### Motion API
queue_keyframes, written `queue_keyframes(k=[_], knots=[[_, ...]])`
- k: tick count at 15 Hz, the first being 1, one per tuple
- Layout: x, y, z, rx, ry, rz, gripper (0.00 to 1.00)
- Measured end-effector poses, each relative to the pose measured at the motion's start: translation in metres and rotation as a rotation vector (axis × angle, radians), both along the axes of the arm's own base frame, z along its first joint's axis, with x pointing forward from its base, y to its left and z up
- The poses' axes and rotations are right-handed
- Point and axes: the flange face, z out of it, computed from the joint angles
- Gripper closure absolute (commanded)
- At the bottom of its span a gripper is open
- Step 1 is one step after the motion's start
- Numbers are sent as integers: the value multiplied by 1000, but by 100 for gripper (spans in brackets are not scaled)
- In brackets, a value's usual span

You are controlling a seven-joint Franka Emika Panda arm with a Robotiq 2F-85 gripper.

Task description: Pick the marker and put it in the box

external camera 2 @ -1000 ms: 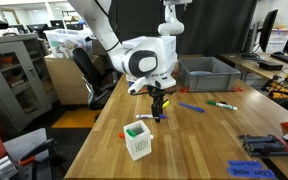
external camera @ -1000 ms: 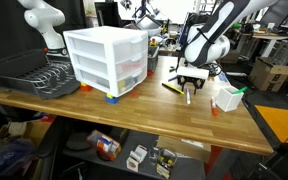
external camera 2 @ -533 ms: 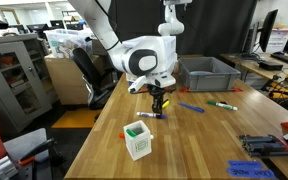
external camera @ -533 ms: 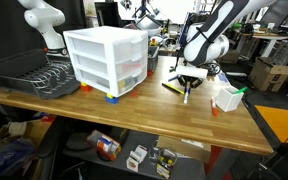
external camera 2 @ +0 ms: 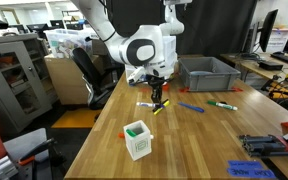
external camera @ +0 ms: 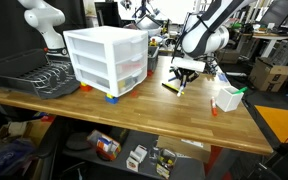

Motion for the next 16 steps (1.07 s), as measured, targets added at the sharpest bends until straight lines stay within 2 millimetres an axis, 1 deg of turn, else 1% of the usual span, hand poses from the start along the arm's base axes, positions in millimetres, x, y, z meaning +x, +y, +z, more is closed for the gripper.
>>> queue_keyframes(k=[3,5,7,9,14,16], knots=[[-3,15,46,-37,-56,39,96],[-11,18,72,-113,-91,56,96],[-24,21,92,-192,-119,41,96],[-39,21,102,-271,-126,-15,96],[-84,14,114,-515,-113,-183,96],[-104,14,125,-600,-104,-252,96]])
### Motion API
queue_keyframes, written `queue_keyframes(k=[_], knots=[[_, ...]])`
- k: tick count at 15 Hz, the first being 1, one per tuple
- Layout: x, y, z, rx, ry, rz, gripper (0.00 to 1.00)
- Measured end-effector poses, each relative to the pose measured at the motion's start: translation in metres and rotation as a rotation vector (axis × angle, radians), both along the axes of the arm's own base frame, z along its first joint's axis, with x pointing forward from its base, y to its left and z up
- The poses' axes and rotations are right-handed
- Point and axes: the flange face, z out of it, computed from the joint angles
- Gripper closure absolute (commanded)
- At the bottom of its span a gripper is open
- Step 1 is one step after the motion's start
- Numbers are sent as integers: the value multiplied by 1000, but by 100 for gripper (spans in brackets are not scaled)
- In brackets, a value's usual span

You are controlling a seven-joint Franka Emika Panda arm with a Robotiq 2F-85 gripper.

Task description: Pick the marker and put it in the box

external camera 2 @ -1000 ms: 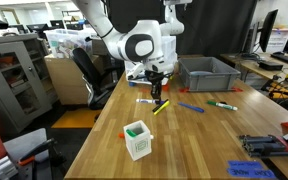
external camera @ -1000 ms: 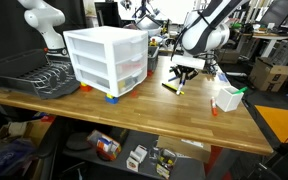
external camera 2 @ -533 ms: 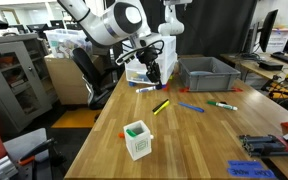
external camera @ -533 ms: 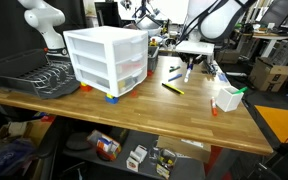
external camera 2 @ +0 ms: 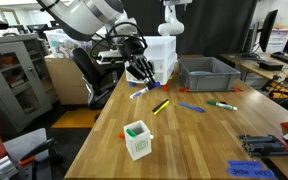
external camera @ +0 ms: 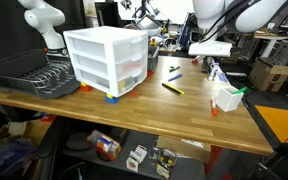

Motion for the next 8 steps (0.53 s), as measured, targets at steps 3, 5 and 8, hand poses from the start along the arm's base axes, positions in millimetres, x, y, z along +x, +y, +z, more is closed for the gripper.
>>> queue_keyframes(k=[3,5,8], knots=[[-30,-2,15,-70,15,-97,96],[-45,-5,13,-96,33,-133,96],[-55,-11,-3,-132,33,-159,96]])
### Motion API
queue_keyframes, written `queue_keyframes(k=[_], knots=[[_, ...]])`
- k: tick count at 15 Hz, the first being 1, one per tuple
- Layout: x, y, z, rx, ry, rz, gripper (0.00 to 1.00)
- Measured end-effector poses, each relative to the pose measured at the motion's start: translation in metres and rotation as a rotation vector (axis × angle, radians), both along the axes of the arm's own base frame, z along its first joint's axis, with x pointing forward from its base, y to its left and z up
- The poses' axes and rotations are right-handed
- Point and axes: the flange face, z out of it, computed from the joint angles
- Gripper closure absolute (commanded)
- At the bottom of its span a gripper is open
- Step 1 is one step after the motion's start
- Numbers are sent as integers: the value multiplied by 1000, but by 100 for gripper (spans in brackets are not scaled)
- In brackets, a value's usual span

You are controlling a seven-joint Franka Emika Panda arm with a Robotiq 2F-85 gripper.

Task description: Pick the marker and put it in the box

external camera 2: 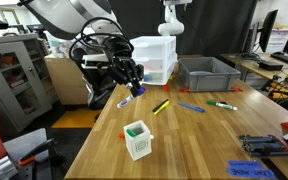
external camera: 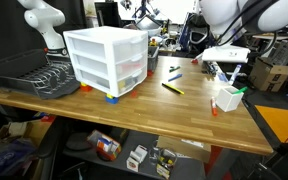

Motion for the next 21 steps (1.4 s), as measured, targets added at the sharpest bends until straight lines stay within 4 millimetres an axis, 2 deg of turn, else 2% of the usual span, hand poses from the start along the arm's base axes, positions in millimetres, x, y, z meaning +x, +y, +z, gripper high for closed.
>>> queue_keyframes(k=[8,12,17,21], knots=[[4,-34,-25,-97,-11,-73,96],[20,-46,-45,-123,11,-79,96],[55,-53,-61,-179,18,-86,96],[53,-49,-72,-219,57,-93,96]])
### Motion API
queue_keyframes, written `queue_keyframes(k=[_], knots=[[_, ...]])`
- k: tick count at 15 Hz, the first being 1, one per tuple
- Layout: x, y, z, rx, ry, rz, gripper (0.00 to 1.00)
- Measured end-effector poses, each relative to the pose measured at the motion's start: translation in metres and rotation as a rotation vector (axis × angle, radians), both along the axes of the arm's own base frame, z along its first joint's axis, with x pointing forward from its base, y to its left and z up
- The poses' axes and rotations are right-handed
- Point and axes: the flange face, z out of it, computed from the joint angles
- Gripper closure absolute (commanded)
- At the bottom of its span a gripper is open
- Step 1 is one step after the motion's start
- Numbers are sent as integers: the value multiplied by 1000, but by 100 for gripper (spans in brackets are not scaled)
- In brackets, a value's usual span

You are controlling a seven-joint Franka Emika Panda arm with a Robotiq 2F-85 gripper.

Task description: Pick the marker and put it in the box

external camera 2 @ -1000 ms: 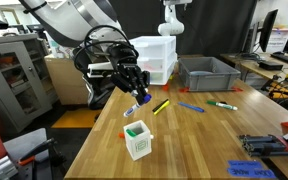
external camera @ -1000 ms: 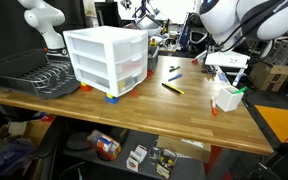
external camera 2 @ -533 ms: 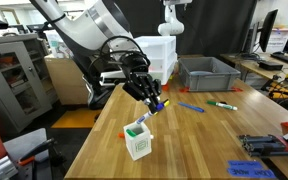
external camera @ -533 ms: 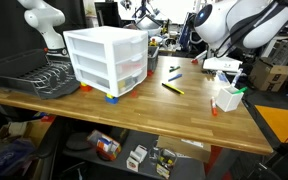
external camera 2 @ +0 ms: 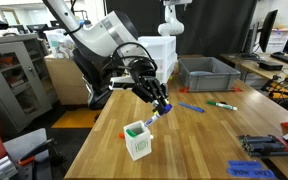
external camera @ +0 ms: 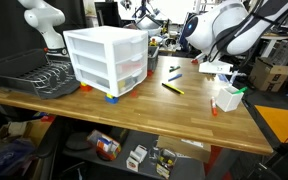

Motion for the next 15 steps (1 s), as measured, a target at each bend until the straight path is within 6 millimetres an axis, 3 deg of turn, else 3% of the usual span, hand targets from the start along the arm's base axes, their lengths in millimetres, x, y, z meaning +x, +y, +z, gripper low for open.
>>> queue_keyframes(k=[6,9,10,11,15], knots=[[-14,13,-7,-26,47,8,96],[-16,19,-12,-23,57,20,77],[-17,21,-15,-23,61,23,57],[-17,23,-17,-22,65,26,54],[-17,29,-17,-19,59,35,26]])
